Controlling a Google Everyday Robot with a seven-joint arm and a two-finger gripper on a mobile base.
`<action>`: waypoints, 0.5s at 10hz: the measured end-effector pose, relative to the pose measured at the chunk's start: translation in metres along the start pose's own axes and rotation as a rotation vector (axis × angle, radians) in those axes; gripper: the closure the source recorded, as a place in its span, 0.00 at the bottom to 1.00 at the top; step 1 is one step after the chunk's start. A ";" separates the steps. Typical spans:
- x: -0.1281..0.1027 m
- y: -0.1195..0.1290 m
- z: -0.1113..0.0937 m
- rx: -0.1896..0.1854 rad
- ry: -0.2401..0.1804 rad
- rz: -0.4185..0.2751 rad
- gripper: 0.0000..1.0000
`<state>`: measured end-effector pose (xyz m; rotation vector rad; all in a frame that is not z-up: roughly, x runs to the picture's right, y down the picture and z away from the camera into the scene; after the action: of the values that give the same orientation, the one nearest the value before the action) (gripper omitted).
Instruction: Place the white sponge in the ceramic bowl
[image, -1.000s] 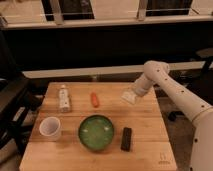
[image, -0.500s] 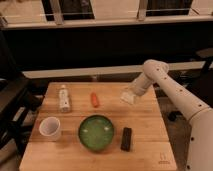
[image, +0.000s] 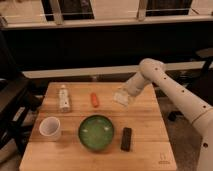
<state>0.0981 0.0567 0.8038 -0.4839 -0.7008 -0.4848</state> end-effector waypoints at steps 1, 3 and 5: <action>-0.019 -0.005 0.001 -0.009 -0.002 -0.042 1.00; -0.061 -0.011 0.010 -0.037 -0.012 -0.127 1.00; -0.098 0.000 0.016 -0.068 -0.025 -0.194 1.00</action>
<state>0.0251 0.0905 0.7451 -0.4885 -0.7612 -0.6873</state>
